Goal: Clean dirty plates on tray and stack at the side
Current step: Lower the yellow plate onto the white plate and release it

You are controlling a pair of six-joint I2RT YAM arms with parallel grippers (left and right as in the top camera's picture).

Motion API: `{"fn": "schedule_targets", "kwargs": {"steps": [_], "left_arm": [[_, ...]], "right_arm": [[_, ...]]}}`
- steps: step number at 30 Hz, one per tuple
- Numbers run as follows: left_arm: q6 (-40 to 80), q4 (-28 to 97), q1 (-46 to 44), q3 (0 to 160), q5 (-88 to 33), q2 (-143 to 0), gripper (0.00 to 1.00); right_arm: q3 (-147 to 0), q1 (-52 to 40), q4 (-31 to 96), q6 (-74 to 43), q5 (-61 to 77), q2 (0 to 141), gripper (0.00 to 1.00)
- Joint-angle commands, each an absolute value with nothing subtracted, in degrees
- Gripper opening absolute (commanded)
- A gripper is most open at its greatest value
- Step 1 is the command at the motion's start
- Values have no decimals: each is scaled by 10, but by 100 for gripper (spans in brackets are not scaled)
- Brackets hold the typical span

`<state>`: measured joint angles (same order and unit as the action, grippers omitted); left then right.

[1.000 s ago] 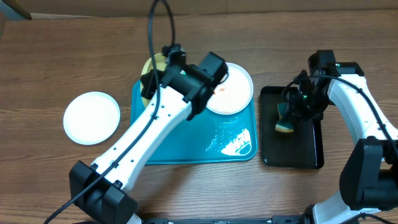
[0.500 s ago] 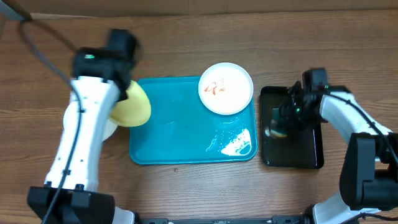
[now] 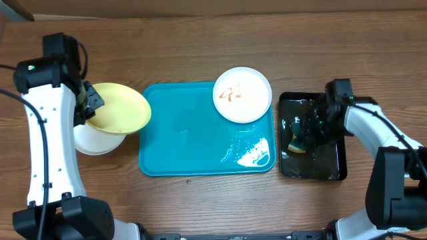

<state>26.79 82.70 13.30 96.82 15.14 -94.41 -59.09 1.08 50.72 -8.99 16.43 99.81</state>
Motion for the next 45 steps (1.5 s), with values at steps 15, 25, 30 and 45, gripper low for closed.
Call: {"fn": "schedule_targets", "kwargs": {"steps": [15,25,30,45], "left_arm": [[253,771,165,927,170,-956,4],[268,672,229,823,184,-956,4],[278,622,264,773,173,-957,4],[275,543,277,719,147,-958,39]], "right_arm": [[-529,8,428,-88,141,999,4],[-501,8,415,-90,140,999,4],[-501,8,419,-90,140,999,4],[-501,8,430,-90,142,999,4]]}}
